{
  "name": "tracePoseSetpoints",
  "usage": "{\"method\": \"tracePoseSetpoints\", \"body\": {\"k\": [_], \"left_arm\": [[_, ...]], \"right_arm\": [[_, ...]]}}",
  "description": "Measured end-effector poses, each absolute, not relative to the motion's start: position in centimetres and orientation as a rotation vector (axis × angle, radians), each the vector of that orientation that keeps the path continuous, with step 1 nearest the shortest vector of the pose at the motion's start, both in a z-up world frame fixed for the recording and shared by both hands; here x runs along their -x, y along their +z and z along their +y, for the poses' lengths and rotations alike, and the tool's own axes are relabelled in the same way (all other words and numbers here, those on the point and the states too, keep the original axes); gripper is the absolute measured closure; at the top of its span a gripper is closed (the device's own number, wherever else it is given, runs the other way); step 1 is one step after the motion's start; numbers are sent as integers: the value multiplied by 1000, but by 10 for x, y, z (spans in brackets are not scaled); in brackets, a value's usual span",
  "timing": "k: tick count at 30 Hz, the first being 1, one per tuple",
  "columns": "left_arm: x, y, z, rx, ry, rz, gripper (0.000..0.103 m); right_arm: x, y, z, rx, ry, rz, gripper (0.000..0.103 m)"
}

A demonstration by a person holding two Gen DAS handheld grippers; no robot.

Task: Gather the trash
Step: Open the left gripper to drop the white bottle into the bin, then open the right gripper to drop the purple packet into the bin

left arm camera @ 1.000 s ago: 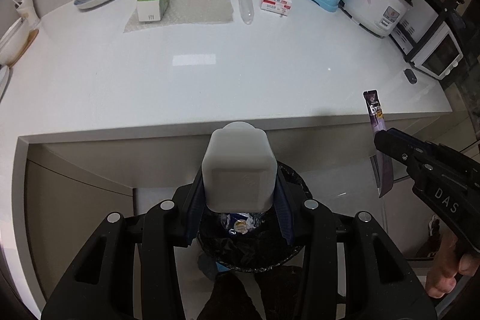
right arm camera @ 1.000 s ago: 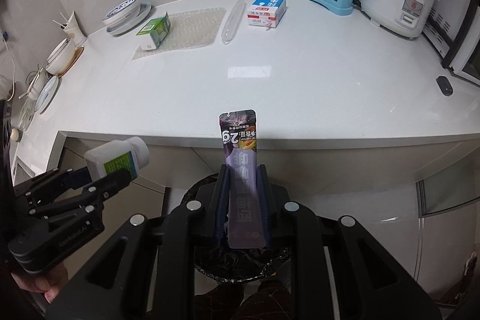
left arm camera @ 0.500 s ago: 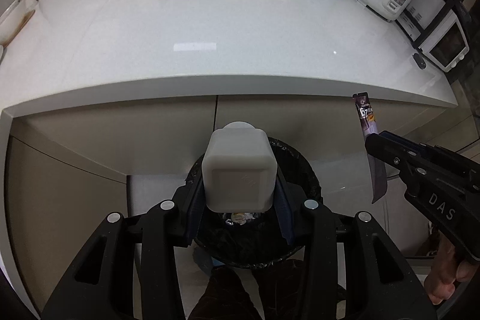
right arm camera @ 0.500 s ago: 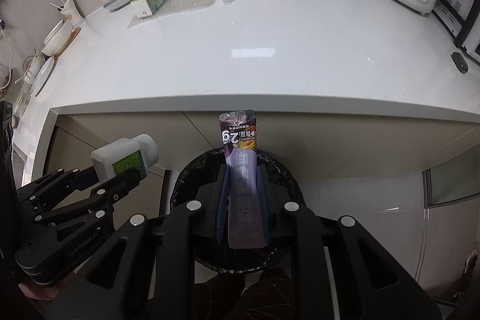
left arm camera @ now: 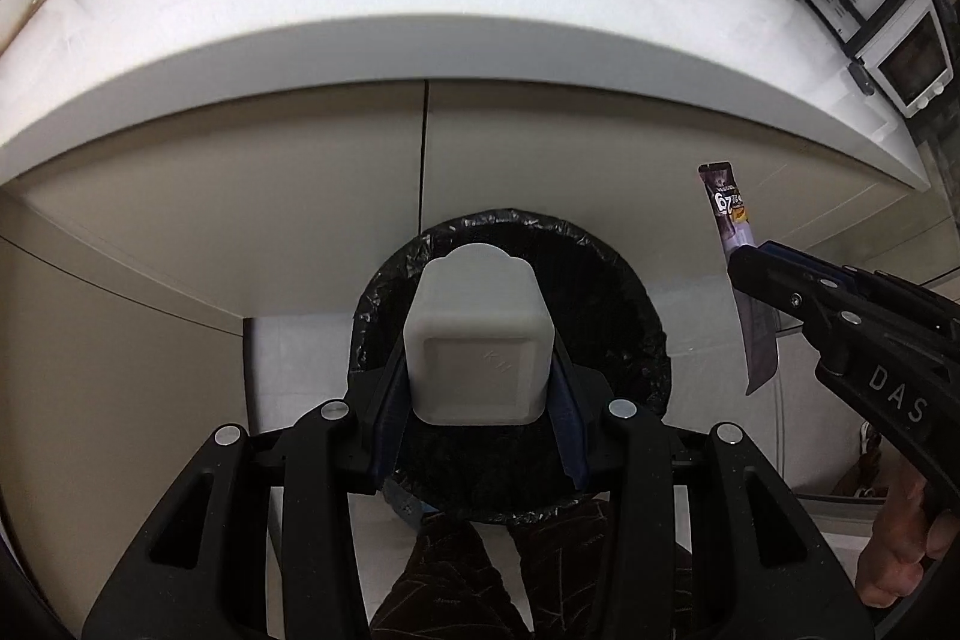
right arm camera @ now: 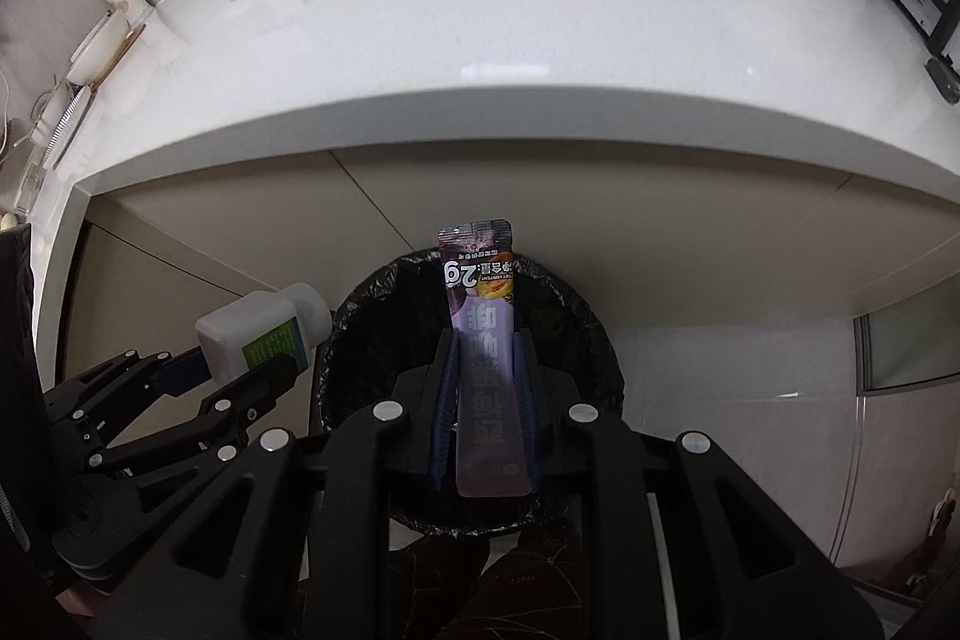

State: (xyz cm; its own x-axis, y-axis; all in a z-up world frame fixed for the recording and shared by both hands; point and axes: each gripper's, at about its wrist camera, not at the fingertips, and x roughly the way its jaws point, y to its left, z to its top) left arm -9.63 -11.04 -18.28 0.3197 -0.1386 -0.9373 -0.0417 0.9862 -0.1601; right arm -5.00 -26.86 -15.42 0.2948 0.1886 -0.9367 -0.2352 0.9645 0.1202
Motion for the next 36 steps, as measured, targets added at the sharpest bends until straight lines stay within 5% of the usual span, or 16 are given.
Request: {"method": "tracePoseSetpoints", "body": {"k": [19, 27, 33, 36], "left_arm": [[77, -207, -137, 150, -102, 1265, 60], [76, -191, -140, 124, -90, 1213, 23], [79, -180, -123, 145, -57, 1189, 6], [81, -176, -112, 155, -36, 1184, 6]], "right_arm": [[54, -180, -298, 31, 228, 1299, 85], [45, -177, -298, 32, 228, 1293, 85], [40, -179, -289, 38, 250, 1290, 85], [37, -181, -279, 48, 262, 1293, 85]]}}
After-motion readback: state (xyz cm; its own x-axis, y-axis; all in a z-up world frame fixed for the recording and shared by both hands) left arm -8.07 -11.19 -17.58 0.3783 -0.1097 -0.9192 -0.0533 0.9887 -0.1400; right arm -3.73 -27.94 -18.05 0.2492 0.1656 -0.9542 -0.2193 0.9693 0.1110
